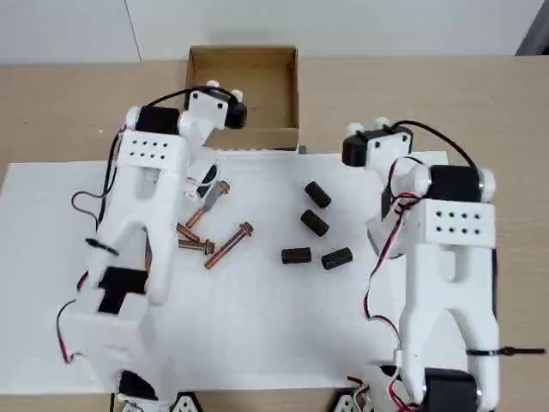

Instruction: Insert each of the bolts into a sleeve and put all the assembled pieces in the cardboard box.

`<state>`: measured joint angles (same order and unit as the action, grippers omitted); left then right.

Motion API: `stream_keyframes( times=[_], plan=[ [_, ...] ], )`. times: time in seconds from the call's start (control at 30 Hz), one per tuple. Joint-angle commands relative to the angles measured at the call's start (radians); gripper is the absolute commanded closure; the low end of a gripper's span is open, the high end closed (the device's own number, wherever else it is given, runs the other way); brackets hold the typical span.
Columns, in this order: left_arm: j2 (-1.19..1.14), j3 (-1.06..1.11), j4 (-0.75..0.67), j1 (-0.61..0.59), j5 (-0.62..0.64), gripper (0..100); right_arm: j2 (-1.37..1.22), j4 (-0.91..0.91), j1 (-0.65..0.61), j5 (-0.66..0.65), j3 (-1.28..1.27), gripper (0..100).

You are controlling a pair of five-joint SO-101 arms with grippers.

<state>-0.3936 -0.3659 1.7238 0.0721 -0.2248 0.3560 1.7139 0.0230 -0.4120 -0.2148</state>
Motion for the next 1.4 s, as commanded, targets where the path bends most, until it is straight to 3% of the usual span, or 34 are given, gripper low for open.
stream_keyframes(
  times=[0.0, 0.3, 0.97, 1.37],
  plan=[
    [-0.077, -0.13, -0.002, 0.008, -0.009, 87, 0.051, 0.008, 0.018, 0.002, 0.0, 99.5],
    [-0.292, -0.337, 0.0, 0.017, -0.011, 87, 0.053, 0.012, 0.018, 0.006, 0.0, 99.5],
    [-0.548, -0.533, -0.002, 0.043, -0.011, 88, 0.053, 0.013, 0.018, 0.006, 0.0, 99.5],
    [-0.574, -0.536, 0.012, 0.048, -0.011, 100, 0.053, 0.013, 0.016, 0.006, 0.0, 99.5]
  ],
)
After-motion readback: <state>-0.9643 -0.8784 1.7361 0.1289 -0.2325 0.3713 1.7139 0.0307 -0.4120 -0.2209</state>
